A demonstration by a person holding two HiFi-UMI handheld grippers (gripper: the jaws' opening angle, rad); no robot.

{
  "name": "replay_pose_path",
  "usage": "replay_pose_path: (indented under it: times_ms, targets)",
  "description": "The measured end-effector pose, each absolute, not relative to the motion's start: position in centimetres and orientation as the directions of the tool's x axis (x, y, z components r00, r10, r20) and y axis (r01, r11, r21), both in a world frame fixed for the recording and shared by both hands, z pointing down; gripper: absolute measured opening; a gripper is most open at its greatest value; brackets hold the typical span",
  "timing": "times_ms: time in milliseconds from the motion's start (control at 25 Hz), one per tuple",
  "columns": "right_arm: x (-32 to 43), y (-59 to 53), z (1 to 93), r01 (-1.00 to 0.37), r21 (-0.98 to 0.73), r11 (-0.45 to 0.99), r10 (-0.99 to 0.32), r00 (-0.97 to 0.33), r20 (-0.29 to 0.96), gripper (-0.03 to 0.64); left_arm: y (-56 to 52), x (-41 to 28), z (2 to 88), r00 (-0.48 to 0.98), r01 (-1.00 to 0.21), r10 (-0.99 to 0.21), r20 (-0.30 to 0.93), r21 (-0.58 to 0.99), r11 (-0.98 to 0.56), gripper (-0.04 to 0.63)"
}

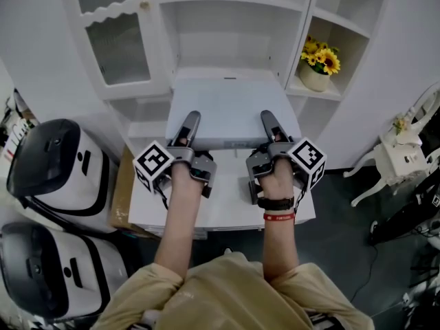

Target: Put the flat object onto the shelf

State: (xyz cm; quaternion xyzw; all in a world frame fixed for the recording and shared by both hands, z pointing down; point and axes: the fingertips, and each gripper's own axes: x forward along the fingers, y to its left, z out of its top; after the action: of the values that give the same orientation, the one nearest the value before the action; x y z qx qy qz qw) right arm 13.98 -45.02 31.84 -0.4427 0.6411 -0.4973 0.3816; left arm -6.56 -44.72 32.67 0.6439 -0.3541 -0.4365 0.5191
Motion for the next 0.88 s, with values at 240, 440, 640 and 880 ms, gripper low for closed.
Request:
replay_pose_path:
  times_ms: [240, 440, 640, 880]
  targets:
    - [14.1, -46.1, 32.0, -0.188, -0.976, 0.113, -0.949, -0.312, -0.05, 0.354, -45.8, -6.5, 33.1, 0.361, 0.01, -0.912, -0.193, 0.979, -0.203, 0.342]
    - [14.0, -46.7, 30.8, -0.192, -0.968, 0.164, -0.944, -0.317, -0.097, 0.354, -46.2, -6.5, 32.5, 0.361, 0.018, -0.906, -0.221, 0.973, -0.23, 0.342]
    - [14.2, -48.5, 31.6, -0.17, -0.976, 0.139, -0.943, -0.322, -0.079, 0.354, -47.9, -6.3, 32.8, 0.354, -0.002, -0.914, -0.197, 0.977, -0.211, 0.342]
    - [14.1, -50.2, 32.1, -0.155, -0.978, 0.136, -0.945, -0.318, -0.081, 0.354, -49.5, -6.5, 33.1, 0.348, -0.012, -0.918, -0.189, 0.979, -0.206, 0.342]
